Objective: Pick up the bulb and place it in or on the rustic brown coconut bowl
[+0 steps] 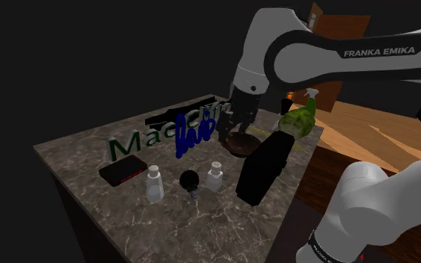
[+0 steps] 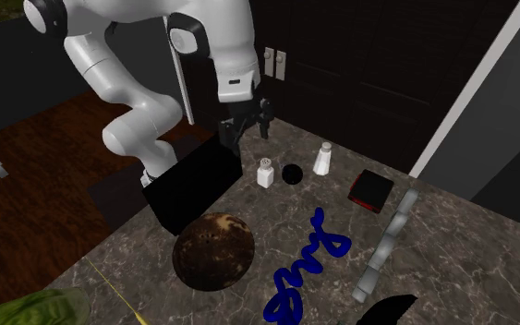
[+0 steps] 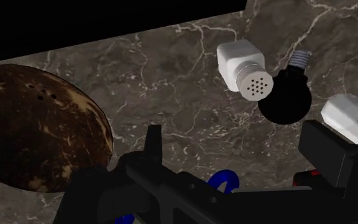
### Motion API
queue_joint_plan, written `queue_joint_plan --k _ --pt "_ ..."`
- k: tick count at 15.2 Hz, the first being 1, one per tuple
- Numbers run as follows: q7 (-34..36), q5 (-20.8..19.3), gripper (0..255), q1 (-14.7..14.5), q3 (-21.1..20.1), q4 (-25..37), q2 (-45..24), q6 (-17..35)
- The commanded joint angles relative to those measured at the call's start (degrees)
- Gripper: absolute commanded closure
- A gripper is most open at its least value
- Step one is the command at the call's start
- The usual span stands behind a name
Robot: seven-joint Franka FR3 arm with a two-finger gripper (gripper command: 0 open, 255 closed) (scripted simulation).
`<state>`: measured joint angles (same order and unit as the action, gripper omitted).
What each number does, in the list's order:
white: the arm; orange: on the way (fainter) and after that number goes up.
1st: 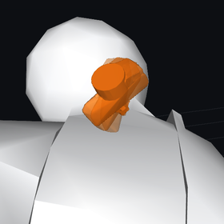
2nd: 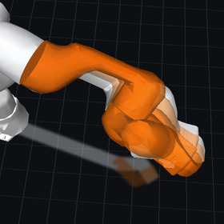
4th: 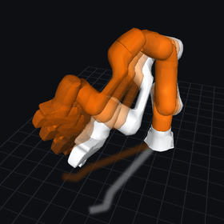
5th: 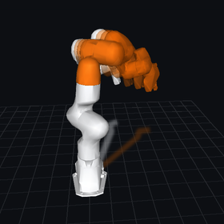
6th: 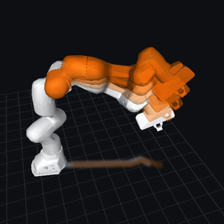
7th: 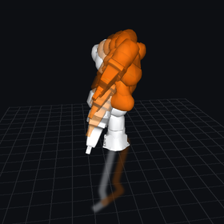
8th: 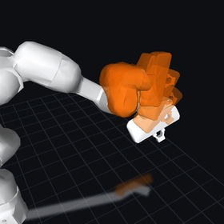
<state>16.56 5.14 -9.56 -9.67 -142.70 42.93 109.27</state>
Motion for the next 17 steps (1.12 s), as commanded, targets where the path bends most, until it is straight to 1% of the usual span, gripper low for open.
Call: queue_joint_plan --k 1,10,17 --pt "1.79 1.72 0 -1.35 -2.09 -1.30 -1.00 2.53" --pt "8.58 7.35 0 -5.96 -11.00 -2.14 -9.91 13.71" --pt "8.76 7.58 0 -5.74 -12.29 -5.17 -13.15 19.99"
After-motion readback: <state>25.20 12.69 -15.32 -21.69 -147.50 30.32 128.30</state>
